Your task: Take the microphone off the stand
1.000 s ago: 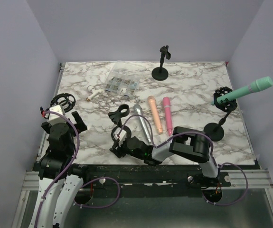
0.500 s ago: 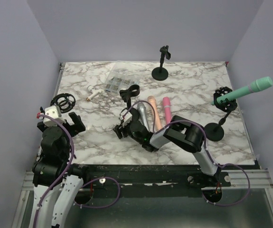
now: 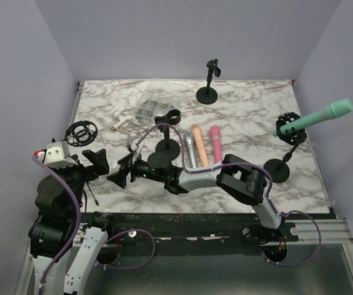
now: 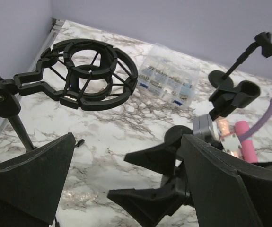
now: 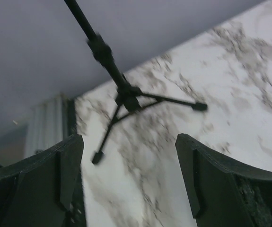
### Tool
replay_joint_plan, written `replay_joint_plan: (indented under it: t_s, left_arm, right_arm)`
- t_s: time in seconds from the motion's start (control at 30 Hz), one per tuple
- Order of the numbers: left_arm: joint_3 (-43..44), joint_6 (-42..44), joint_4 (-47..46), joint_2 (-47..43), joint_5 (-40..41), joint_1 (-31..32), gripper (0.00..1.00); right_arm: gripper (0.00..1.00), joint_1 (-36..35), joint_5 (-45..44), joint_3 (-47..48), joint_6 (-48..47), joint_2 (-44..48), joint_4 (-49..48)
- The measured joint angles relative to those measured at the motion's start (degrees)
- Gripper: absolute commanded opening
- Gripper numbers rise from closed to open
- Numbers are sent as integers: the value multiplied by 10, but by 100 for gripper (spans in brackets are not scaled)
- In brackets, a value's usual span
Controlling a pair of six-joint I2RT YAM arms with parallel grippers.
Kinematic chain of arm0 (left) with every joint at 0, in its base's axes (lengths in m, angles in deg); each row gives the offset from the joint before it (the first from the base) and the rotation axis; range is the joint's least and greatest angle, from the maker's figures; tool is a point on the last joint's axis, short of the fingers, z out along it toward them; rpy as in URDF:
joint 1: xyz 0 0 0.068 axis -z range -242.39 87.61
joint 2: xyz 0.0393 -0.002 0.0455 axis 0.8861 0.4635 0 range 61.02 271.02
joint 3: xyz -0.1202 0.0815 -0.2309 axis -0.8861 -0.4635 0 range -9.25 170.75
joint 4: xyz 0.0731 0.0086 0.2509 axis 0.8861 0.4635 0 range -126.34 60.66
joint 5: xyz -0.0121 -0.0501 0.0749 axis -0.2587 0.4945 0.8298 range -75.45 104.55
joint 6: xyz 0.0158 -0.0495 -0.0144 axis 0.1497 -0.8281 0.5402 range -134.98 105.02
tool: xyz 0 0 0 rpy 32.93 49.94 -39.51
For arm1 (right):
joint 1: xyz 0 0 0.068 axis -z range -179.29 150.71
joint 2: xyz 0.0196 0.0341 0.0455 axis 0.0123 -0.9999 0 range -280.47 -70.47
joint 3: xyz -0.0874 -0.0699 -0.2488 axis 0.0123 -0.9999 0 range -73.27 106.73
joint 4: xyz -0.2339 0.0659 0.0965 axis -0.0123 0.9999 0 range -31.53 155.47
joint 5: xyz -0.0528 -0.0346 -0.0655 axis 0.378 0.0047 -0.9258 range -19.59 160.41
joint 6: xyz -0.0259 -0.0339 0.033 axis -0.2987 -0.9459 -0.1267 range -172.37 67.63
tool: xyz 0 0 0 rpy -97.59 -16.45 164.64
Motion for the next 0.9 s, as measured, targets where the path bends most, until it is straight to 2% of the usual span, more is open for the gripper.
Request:
replay_joint_plan:
  t_s: [0.2,0.4,0.7,0.9]
  left_arm:
    - [53,-16,19,-18,-32,0,99]
    - [101,-30,36,-31,-56,0,99]
    - [126,-47,37,-39,-91,0,99]
    - [126,-51,38,-41,-101,0,99]
  right_arm:
    - [88,2,52,148,184,-33,-2]
    - [88,5,96,260,312,-123,11]
    - [83,3,113,380,373,-215,73]
    - [69,2,125,470,385,-263,106]
